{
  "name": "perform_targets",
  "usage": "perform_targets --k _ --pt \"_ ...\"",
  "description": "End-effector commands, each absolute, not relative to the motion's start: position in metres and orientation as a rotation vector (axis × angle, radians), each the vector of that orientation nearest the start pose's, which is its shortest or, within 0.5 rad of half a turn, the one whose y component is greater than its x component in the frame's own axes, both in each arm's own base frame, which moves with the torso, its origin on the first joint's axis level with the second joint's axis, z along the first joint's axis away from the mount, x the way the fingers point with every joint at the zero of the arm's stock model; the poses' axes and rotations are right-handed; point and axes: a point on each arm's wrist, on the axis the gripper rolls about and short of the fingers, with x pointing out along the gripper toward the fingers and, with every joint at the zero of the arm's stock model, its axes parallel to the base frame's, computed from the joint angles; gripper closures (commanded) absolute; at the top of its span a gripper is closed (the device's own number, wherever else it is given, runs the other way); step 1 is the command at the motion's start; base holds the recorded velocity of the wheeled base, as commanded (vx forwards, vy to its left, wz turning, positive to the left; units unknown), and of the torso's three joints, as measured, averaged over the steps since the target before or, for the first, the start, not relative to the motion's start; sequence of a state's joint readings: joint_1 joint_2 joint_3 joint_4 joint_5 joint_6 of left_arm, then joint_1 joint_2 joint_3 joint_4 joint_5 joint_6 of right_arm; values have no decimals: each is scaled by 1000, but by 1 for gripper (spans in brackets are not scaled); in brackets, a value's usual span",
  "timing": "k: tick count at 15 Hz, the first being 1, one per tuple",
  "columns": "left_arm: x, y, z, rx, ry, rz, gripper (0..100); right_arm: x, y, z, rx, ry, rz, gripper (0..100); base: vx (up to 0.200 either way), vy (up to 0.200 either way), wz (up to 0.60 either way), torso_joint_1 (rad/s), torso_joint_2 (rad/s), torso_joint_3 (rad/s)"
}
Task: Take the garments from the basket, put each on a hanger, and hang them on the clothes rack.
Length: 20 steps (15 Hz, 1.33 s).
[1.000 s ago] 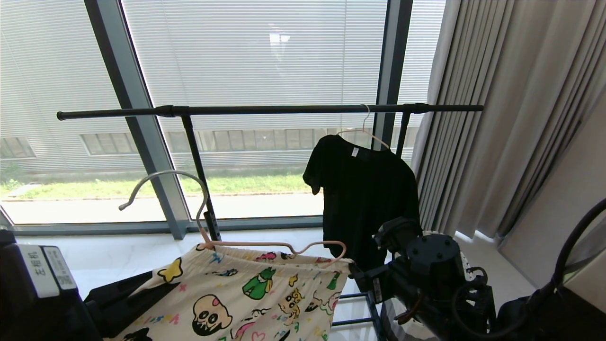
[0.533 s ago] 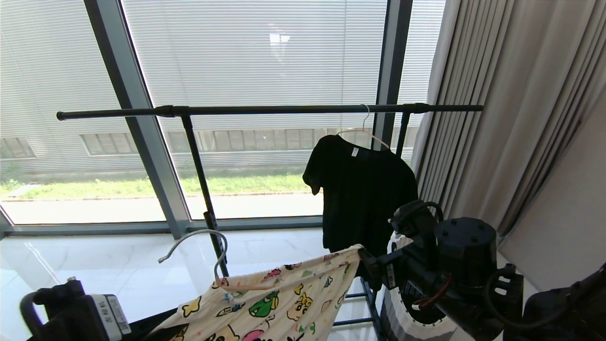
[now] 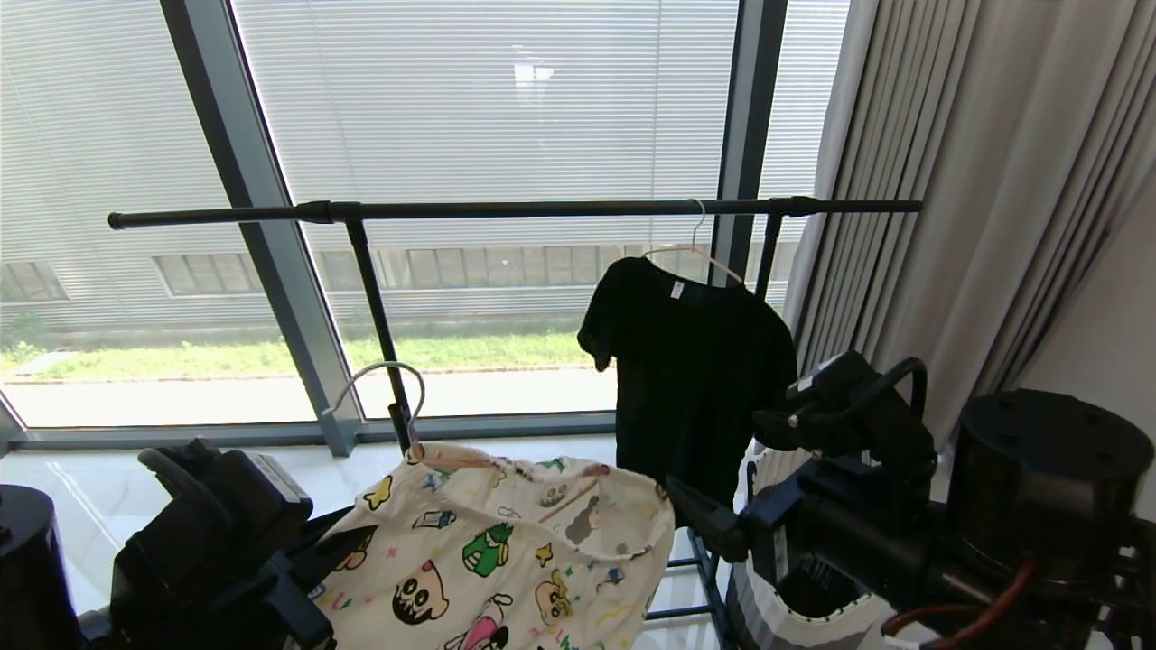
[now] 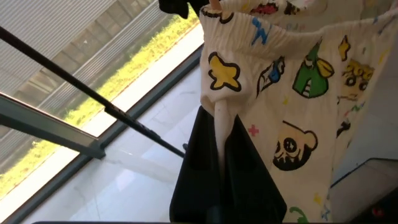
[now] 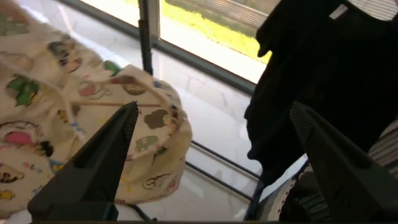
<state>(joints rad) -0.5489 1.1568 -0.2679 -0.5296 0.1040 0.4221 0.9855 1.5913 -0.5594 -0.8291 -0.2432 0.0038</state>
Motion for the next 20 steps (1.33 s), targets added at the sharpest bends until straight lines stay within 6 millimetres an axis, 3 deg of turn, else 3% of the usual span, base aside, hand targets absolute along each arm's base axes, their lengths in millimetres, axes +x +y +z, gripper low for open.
perform_targets --k 1,5,10,11,16,20 --pt "130 -78 148 526 253 -514 100 123 206 184 -141 152 859 0 0 0 0 0 0 0" --pt "124 -90 157 516 166 -591 100 122 197 181 -257 188 952 0 0 0 0 0 0 0" --pt "110 -130 157 557 126 -827 100 117 159 199 -400 347 1067 0 0 0 0 0 0 0" --pt "106 -147 161 559 103 -903 100 116 149 202 -460 364 1106 0 0 0 0 0 0 0" --pt "92 -186 155 594 75 -1065 100 112 154 192 -549 345 1274 0 0 0 0 0 0 0" --pt "88 -195 162 583 31 -1091 100 117 161 176 -611 391 1290 0 0 0 0 0 0 0"
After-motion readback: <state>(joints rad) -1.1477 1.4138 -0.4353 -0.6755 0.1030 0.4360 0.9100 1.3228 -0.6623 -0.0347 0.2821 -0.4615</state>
